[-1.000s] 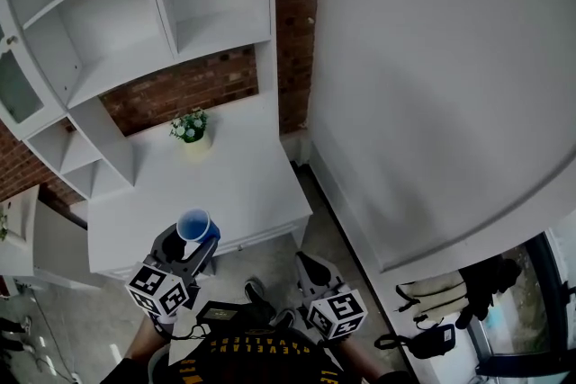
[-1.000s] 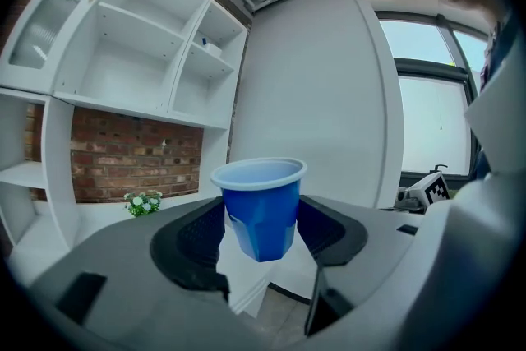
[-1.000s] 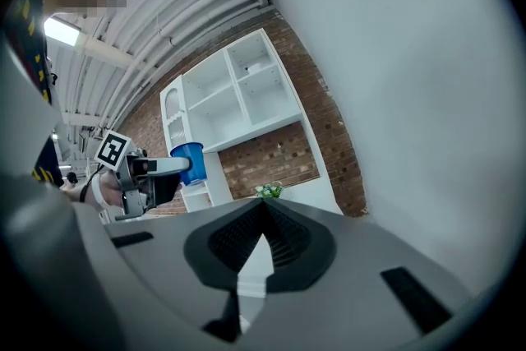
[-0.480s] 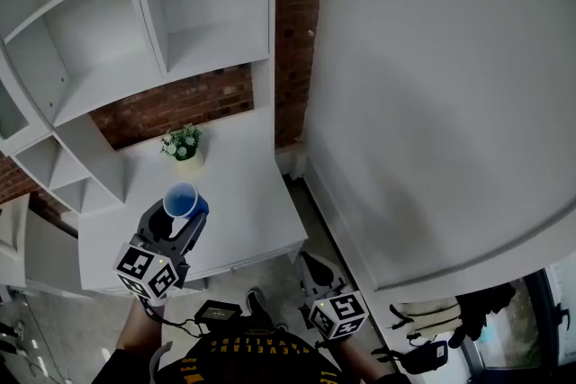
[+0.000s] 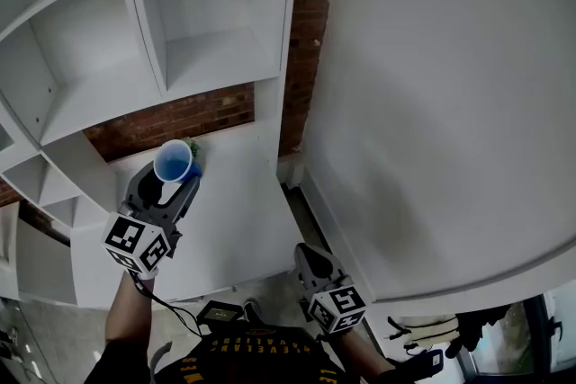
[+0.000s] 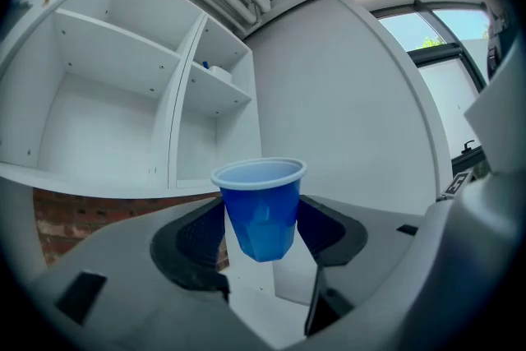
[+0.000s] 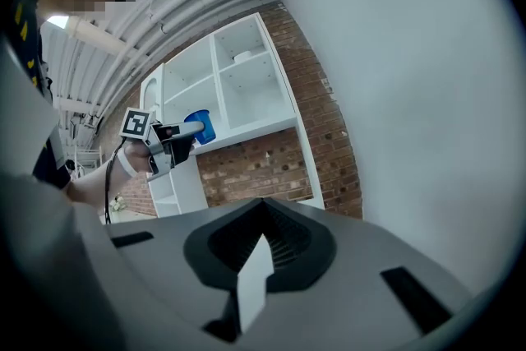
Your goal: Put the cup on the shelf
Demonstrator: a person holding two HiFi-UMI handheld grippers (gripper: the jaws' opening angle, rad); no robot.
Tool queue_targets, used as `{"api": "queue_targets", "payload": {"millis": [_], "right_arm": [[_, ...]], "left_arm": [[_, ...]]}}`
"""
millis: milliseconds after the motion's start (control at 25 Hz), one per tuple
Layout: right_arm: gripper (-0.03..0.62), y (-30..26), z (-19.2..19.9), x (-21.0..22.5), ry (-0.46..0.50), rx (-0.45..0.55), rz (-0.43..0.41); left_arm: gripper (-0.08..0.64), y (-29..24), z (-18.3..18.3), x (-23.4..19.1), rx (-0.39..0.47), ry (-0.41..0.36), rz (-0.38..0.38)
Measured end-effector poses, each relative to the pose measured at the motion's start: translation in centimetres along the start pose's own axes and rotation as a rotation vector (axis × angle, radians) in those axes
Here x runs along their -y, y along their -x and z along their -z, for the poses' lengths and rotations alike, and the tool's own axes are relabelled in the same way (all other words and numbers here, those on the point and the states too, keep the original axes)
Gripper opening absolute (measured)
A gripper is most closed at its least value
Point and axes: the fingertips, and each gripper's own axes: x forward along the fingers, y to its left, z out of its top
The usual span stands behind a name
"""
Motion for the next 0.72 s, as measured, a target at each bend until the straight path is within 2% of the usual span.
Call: {"api": "queue_targets", "payload": {"millis": [120,320,520,720], "right_arm": [[-0.008,-2.6,-1.9,0.1,0.018,0.021,-0.023],[-0.008,-6.1,-5.1,-0.1,0.042,0.050,-0.086],[-0.008,-9.4,-8.5,-0.5,0.066,0.088,-0.173],[-0.008,-11.5,-11.8,-1.1,0.085,0.101,-0.282]], "left_arm": [[0.278,-1.4,-0.4,-1.8,0.006,-0.013,0.009],[0.278,-3.6,-1.0,-3.5,0.014,0.006,0.008],[0.278,-6.4,-2.8,-5.0,0.011,-0.020,-0.035],[0.278,-8.8,-5.0,-6.4,0.008,-0.001,-0.099]]}}
